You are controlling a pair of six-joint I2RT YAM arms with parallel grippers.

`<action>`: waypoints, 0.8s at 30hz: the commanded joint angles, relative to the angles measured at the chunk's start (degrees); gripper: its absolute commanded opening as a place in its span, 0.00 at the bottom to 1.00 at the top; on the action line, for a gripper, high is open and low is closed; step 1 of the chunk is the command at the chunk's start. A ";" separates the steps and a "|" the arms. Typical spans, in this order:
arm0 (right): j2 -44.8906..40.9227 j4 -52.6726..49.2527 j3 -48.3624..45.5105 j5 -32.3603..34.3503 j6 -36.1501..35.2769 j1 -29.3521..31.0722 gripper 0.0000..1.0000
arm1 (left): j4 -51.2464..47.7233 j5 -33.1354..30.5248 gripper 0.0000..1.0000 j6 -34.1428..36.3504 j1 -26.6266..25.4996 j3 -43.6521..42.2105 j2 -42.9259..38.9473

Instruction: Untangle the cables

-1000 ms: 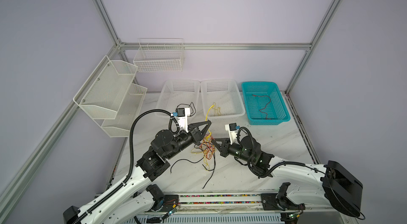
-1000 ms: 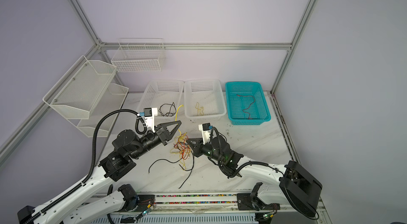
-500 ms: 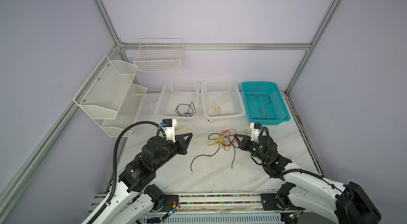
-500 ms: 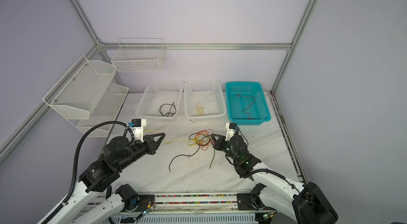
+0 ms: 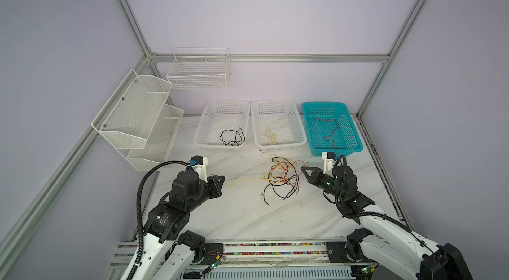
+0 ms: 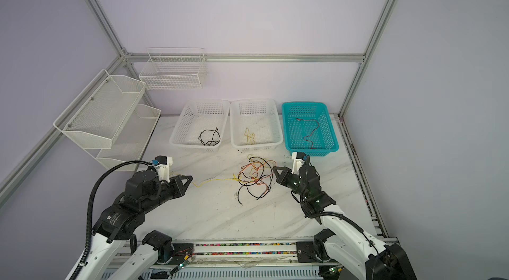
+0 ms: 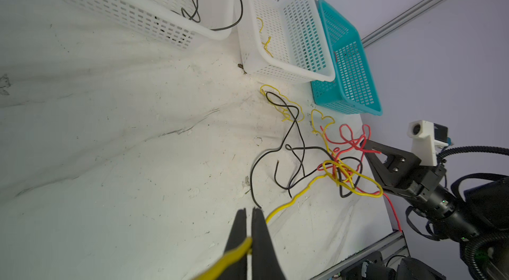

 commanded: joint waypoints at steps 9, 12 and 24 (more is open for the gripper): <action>-3.61 -4.97 4.82 -7.80 -7.88 -6.32 0.00 | 6.78 13.83 0.05 0.07 4.66 -2.72 8.24; -2.99 -5.48 7.11 -12.52 -10.32 -6.11 0.00 | 10.68 19.26 0.26 -0.64 4.66 -2.47 10.14; -0.02 -7.18 11.77 -14.09 -13.40 -1.36 0.00 | 12.93 26.75 0.77 2.81 0.07 6.24 13.25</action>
